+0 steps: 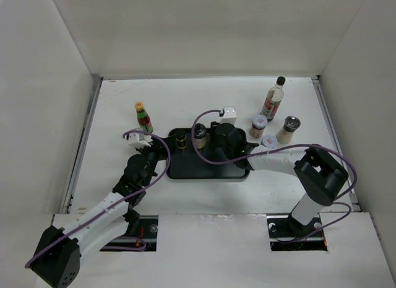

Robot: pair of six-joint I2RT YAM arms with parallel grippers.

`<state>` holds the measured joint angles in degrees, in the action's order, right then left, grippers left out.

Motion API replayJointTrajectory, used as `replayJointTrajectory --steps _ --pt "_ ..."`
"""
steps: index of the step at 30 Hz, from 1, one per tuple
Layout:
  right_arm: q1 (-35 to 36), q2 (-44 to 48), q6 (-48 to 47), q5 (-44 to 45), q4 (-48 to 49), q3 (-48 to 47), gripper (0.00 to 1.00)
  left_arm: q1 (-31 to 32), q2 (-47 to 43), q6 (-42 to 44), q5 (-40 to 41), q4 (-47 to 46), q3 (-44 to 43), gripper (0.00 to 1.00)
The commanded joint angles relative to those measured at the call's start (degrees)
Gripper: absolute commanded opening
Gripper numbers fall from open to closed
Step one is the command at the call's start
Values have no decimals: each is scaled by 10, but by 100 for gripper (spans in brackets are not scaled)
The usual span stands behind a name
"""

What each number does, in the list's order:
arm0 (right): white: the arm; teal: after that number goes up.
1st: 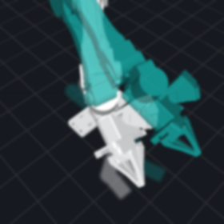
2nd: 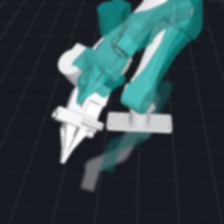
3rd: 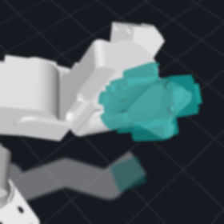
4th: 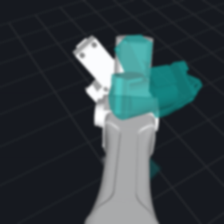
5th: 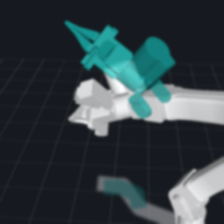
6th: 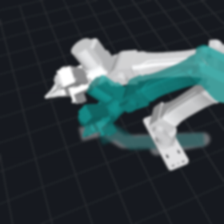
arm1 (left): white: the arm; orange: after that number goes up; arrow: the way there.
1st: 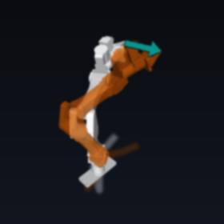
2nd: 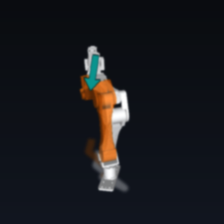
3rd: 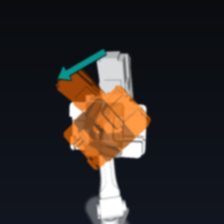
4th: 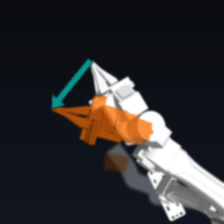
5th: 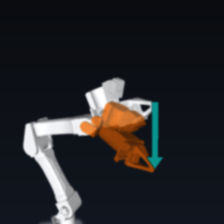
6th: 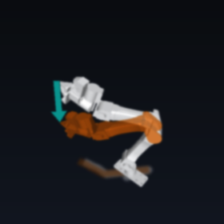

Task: Organize the condiment bottles

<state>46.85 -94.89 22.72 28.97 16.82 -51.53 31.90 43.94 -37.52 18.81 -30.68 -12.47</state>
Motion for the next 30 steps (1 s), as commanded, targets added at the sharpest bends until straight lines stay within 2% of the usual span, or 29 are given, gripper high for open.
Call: replayJointTrajectory --steps 1,5,8,11,13,15,16,18,20,26,30 --pt "11 -2 7 30 39 -4 48 3 -10 4 -1 -27 0 63" --pt "12 19 7 31 33 -1 66 1 -9 3 -3 -27 0 63" --pt "12 65 8 26 26 11 71 4 -8 4 -3 -27 -1 63" --pt "1 122 3 23 10 21 72 4 -8 4 -5 -27 -2 63" --pt "-27 161 -2 16 0 27 62 4 -7 4 -4 -27 -2 63" --pt "-71 194 -8 -4 -21 16 34 4 -2 3 -5 -28 -2 63" --pt "-95 208 -8 -18 -42 2 27 4 -1 2 -6 -29 -3 63" --pt "-144 222 -9 -41 -101 -43 24 7 1 3 -6 -30 -4 63" --pt "-186 222 -19 -47 -164 -99 29 7 1 3 -6 -29 -4 63" --pt "-277 192 -69 -19 -227 -188 62 0 -12 3 -6 -27 0 63" --pt "-312 168 -72 -15 -245 -212 73 0 -3 1 -9 -27 -2 64"
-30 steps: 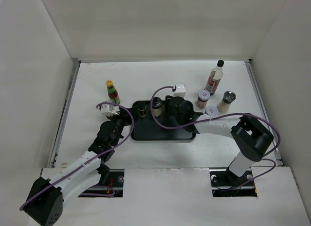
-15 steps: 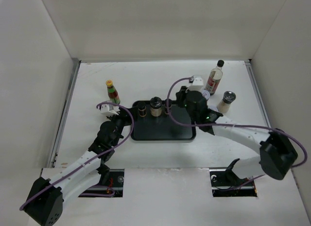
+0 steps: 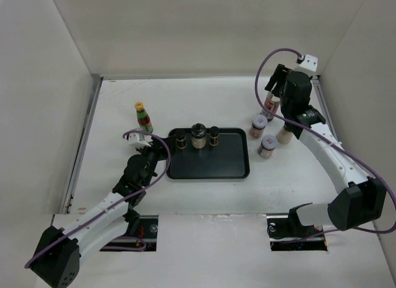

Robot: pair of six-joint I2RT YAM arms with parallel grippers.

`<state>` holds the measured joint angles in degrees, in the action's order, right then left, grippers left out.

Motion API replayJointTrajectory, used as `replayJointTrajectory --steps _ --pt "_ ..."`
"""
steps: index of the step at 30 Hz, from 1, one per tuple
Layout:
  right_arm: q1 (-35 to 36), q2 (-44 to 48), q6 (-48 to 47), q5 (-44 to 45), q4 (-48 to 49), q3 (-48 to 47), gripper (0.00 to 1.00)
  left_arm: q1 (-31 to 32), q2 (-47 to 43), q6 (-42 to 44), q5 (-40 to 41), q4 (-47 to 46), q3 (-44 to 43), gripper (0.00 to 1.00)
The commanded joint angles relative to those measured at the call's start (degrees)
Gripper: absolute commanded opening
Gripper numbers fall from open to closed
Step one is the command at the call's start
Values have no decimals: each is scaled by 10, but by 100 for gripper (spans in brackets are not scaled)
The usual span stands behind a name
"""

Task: Organize the condiment bottles

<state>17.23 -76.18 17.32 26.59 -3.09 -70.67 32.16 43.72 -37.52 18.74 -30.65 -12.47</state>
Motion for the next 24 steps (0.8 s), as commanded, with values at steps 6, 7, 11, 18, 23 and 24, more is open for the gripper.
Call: replayJointTrajectory --steps 6,7,11,18,23,24 --pt "-48 -67 -18 -20 -41 -40 75 0 11 -1 -10 -31 -5 64" --pt "-51 -76 -19 -21 -38 -43 74 -1 11 -1 -10 -31 -5 64" --pt "-54 -100 -33 -19 2 -46 73 -1 14 -2 -10 -33 -5 64" --pt "-54 -148 -62 7 41 -66 68 -1 29 -2 -10 -38 -5 64" --pt "-61 -170 -79 25 57 -78 62 -1 41 -2 -10 -43 -5 64" --pt "-65 -177 -83 25 55 -83 59 -2 43 -2 -10 -45 -5 64"
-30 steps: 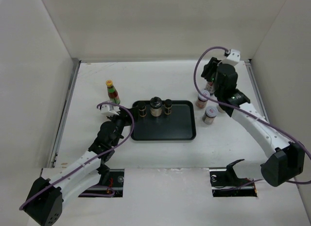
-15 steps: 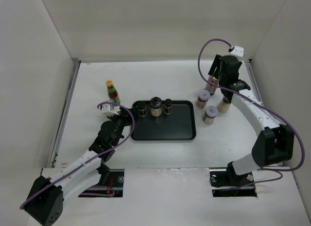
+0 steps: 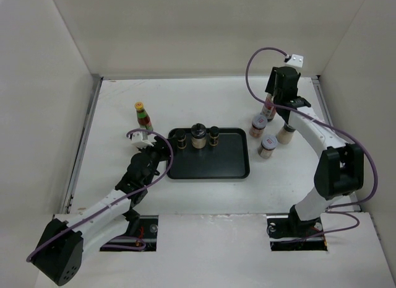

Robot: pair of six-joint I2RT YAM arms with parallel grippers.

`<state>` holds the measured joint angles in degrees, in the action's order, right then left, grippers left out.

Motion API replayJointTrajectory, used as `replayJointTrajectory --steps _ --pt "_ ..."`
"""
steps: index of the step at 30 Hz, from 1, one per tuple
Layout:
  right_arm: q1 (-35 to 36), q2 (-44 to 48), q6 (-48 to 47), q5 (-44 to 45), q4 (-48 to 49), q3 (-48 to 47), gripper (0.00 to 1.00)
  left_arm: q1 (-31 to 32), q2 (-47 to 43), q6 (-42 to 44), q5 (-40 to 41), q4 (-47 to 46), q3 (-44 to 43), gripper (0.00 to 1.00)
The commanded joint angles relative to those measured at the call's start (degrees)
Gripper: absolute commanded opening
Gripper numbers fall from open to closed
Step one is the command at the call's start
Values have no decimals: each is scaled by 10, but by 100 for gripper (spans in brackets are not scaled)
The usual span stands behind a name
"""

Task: Organize the condiment bottles

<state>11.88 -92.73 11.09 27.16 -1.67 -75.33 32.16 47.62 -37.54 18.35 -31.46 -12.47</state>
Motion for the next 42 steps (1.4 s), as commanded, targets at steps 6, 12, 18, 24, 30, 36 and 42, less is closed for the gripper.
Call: replayJointTrajectory --steps 6,12,18,24,30,36,42 --pt "-10 -25 -24 20 48 -50 55 -1 12 -1 -6 -40 -6 64" --pt "-10 -25 -34 31 47 -60 36 0 14 0 -6 -40 -7 64" --pt "-10 0 -38 47 54 -62 25 1 13 1 -6 -40 -8 64" --pt "-9 21 -45 50 43 -95 23 2 12 1 -6 -40 -8 64" --pt "6 46 -55 53 33 -121 23 1 13 0 -6 -40 -8 64" --pt "34 68 -66 53 32 -140 23 1 12 1 -6 -40 -8 64" --pt "99 102 -92 65 34 -159 24 0 9 2 -6 -40 -7 64"
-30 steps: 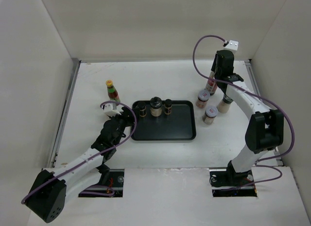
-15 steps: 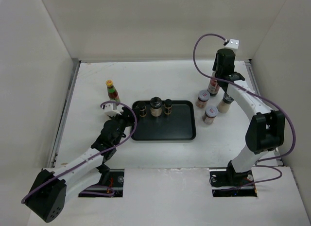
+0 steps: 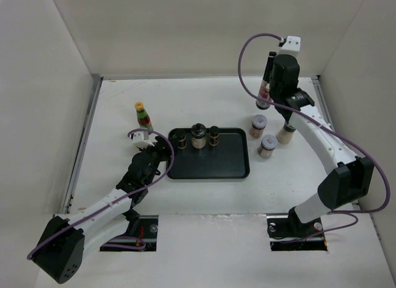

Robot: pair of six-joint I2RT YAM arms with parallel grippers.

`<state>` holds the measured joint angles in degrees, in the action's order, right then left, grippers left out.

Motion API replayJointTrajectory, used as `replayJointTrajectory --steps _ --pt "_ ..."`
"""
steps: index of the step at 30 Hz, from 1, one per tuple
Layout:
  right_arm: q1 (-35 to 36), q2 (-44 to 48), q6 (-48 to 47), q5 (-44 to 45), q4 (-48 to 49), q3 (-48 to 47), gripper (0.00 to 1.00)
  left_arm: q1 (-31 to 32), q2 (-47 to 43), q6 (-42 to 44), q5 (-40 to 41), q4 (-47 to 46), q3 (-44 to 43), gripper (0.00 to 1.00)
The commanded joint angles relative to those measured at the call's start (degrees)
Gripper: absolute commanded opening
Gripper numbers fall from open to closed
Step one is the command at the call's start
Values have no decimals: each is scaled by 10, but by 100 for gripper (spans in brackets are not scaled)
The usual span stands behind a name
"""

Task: Organize the condiment bottles

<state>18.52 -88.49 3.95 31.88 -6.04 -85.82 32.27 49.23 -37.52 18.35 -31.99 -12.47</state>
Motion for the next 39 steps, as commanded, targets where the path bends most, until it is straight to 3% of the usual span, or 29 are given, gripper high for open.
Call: replayJointTrajectory --steps 1,6,15,39 --pt "47 66 -24 19 79 -54 24 -2 -9 2 -6 -34 -7 64" --pt "113 89 -32 20 75 -39 24 -6 -16 2 -6 -32 -7 64" --pt "201 107 -12 46 115 79 24 -9 -33 4 -5 -26 -5 64" --pt "242 112 50 56 177 253 26 -10 -31 7 -2 -26 -4 64"
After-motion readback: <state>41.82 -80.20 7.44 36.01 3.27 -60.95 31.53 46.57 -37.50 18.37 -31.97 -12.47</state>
